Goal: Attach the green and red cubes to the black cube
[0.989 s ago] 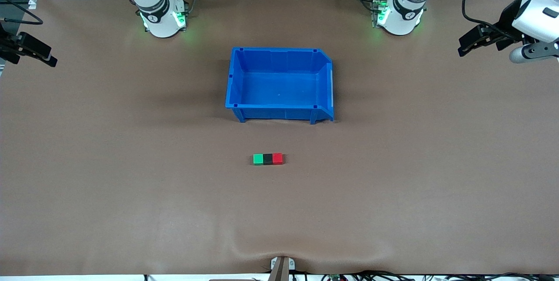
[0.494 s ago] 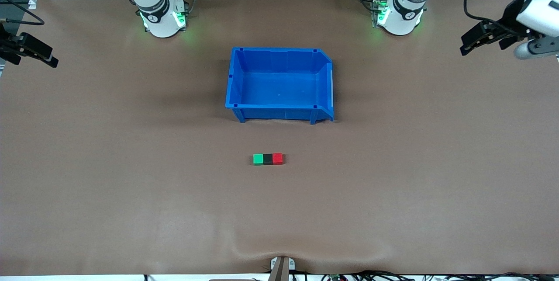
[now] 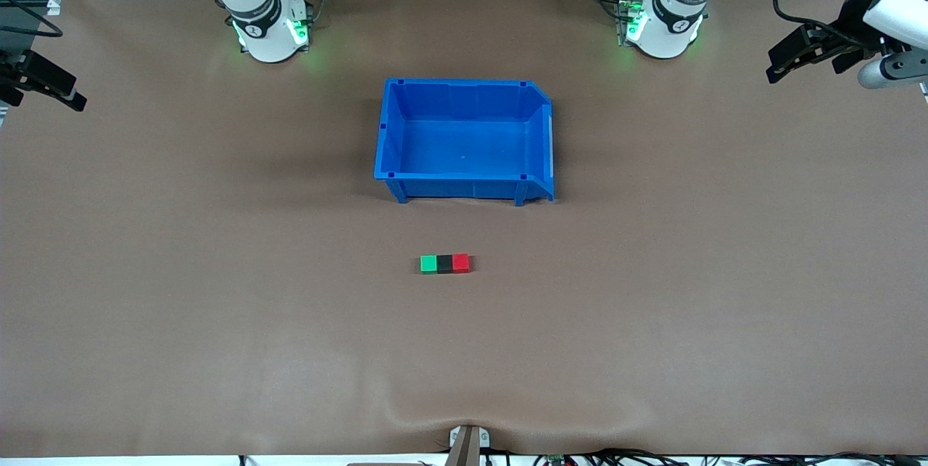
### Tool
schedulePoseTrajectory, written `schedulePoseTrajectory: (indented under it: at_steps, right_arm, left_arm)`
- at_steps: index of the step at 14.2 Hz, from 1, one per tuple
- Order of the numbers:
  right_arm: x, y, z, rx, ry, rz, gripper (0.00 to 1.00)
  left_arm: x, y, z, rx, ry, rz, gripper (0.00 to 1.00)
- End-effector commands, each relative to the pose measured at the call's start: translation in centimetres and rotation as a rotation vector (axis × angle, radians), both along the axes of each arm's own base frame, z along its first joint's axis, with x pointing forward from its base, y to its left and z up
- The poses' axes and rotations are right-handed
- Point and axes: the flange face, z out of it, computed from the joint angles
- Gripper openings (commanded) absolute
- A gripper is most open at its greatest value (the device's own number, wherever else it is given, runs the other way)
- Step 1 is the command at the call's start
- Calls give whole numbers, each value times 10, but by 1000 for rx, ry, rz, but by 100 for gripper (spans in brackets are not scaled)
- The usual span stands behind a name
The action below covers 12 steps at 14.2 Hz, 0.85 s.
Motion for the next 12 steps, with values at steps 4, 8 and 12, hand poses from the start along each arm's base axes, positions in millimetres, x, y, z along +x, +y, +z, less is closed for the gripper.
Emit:
schedulePoseTrajectory:
  at_steps: [4, 8, 12]
  right_arm:
    - [2, -3, 4, 9, -2, -16, 100]
    - [2, -2, 4, 10, -2, -14, 100]
    - [2, -3, 4, 9, -2, -16, 100]
  left_arm:
    - [1, 1, 1, 18, 29, -2, 100]
    - [-1, -4, 1, 17, 39, -50, 100]
    - [-1, -5, 0, 16, 41, -56, 100]
